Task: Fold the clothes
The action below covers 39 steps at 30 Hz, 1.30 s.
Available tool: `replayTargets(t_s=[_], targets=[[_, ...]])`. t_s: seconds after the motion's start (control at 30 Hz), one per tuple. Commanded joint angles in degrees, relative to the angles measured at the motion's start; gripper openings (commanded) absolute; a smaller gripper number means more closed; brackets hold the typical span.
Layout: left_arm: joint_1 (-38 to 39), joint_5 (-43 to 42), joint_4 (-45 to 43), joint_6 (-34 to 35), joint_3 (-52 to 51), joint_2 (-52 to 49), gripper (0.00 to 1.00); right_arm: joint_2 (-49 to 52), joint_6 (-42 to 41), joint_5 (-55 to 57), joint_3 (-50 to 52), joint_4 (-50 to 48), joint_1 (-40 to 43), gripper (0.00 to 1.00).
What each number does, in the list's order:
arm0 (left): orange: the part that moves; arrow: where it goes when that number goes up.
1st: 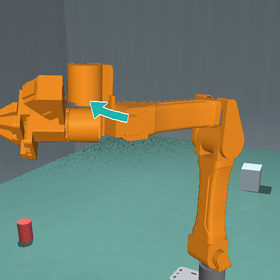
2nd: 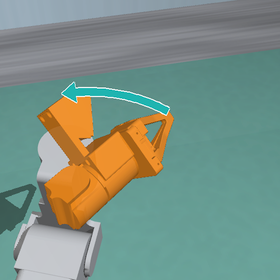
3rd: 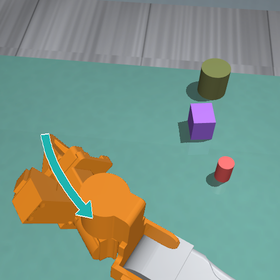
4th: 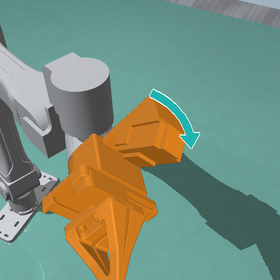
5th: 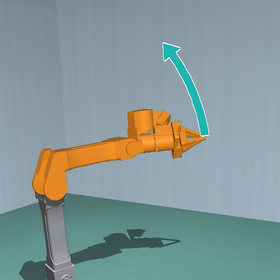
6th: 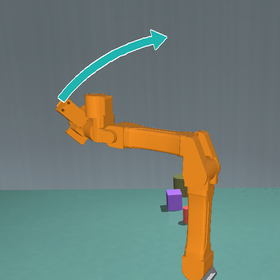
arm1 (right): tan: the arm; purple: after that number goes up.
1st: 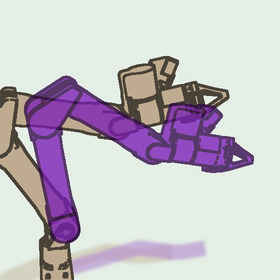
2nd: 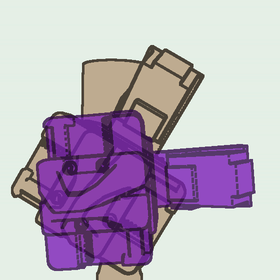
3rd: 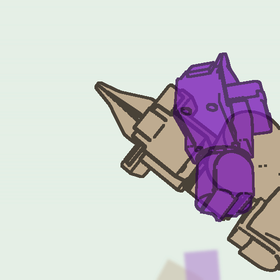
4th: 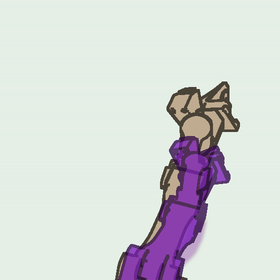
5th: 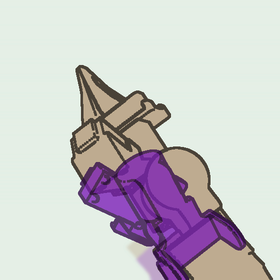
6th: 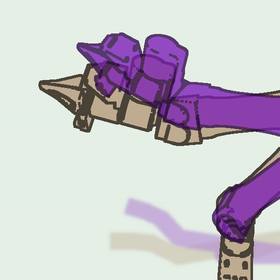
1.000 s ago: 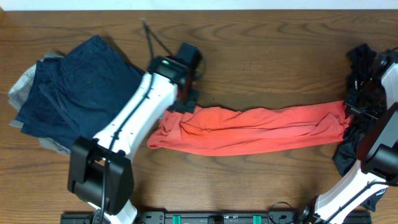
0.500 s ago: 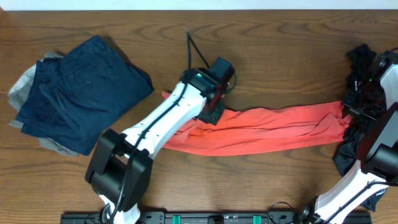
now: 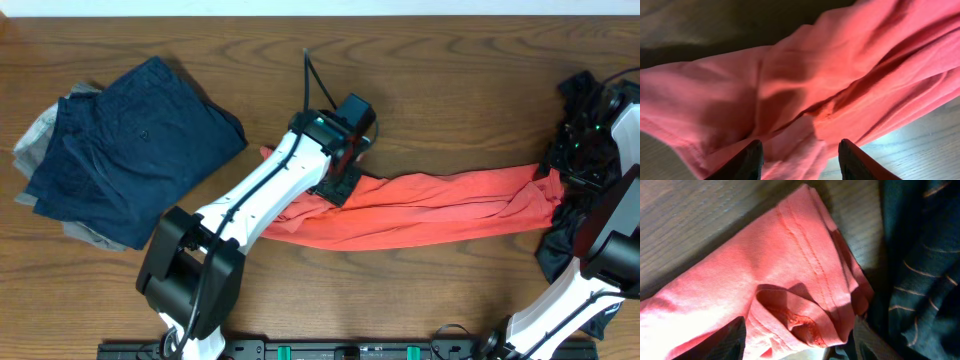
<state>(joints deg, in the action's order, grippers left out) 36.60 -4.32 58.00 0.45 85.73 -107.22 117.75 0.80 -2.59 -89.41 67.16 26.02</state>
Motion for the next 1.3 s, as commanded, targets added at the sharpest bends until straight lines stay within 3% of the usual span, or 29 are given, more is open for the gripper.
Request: replayTargets(t_s=[0.0,0.1,0.37,0.53,0.67,0.77,0.87,1.0,1.07,1.27], targets=[[-0.9,1.0,0.2,0.7,0.4,5.3,0.5,0.0,4.2,-2.1,0.3,-0.1,0.2,0.68],[-1.2,2.8,1.3,3.3,0.4,9.4,0.5,0.0,4.3,-1.6,0.3,-0.1,0.2,0.68],[-1.8,7.2,6.8,21.1,-3.1,10.5,0.5,0.0,4.2,-0.2,0.5,0.1,0.2,0.69],[-3.7,9.5,0.6,29.3,-12.0,9.6,0.34,0.0,4.2,-0.2,0.6,0.1,0.3,0.69],[-4.6,4.1,-10.7,27.7,-19.2,8.8,0.23,0.0,4.0,-0.2,0.6,0.1,0.3,0.69],[-4.2,-6.0,-21.2,23.4,-23.6,8.3,0.22,0.0,4.0,-0.2,0.6,0.2,0.3,0.68],[-3.4,-8.3,-27.6,21.6,-26.1,8.3,0.22,0.0,4.0,-0.2,0.6,0.3,0.3,0.68],[-3.6,-8.3,-28.1,17.5,-25.6,8.5,0.25,0.0,4.0,-0.2,0.6,0.3,0.3,0.68],[-4.2,-8.1,-26.2,15.0,-24.6,8.9,0.33,0.0,4.0,-0.2,0.6,0.3,0.3,0.69],[-9.1,-8.1,-20.1,14.6,-19.7,14.9,0.4,0.0,4.8,-0.2,0.7,-0.4,0.3,0.72]])
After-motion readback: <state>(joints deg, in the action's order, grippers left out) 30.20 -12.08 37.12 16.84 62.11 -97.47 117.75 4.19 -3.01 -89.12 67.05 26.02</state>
